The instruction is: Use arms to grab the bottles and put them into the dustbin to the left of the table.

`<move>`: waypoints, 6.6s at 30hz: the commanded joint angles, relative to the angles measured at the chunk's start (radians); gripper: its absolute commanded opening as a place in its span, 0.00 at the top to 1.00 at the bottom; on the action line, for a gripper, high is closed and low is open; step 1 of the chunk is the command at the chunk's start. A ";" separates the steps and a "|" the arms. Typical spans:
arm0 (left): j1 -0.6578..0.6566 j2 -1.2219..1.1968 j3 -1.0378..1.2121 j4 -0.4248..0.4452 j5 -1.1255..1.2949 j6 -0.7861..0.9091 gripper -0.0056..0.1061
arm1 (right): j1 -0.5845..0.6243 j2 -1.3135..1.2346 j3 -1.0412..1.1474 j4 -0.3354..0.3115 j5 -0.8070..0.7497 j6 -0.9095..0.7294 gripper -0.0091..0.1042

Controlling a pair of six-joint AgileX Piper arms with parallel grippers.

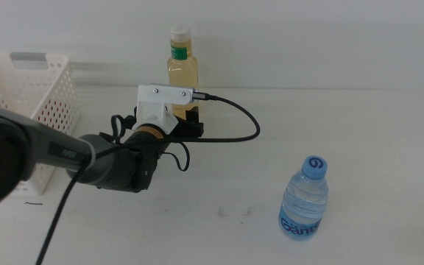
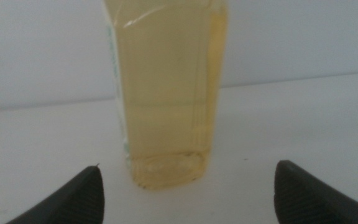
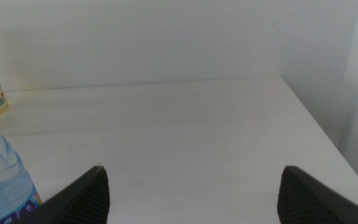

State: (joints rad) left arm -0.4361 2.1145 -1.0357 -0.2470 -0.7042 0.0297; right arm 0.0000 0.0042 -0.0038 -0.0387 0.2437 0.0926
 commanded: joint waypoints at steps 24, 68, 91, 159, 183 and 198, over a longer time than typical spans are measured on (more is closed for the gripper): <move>0.020 0.187 -0.235 -0.023 -0.114 0.052 0.11 | 0.001 -0.004 0.004 -0.008 -0.008 -0.004 0.12; 0.068 0.412 -0.633 -0.065 0.048 0.109 0.28 | 0.001 -0.004 0.004 -0.008 -0.008 -0.004 0.12; 0.067 -0.370 0.151 -0.242 0.325 0.369 0.97 | 0.001 -0.004 0.004 -0.008 -0.008 -0.004 0.12; 0.675 -0.104 -0.771 0.228 1.925 0.339 0.93 | 0.001 -0.004 0.004 -0.008 -0.008 -0.004 0.12; 0.595 -0.326 -0.791 0.057 1.925 0.358 0.11 | 0.001 -0.004 0.004 -0.008 -0.008 -0.004 0.12; 0.023 -0.974 -0.607 -0.225 1.925 0.410 0.11 | 0.001 -0.004 0.004 -0.008 -0.008 -0.004 0.12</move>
State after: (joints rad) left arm -0.3743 1.1714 -1.6754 -0.4785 1.2201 0.4588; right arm 0.0000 0.0042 -0.0038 -0.0387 0.2437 0.0926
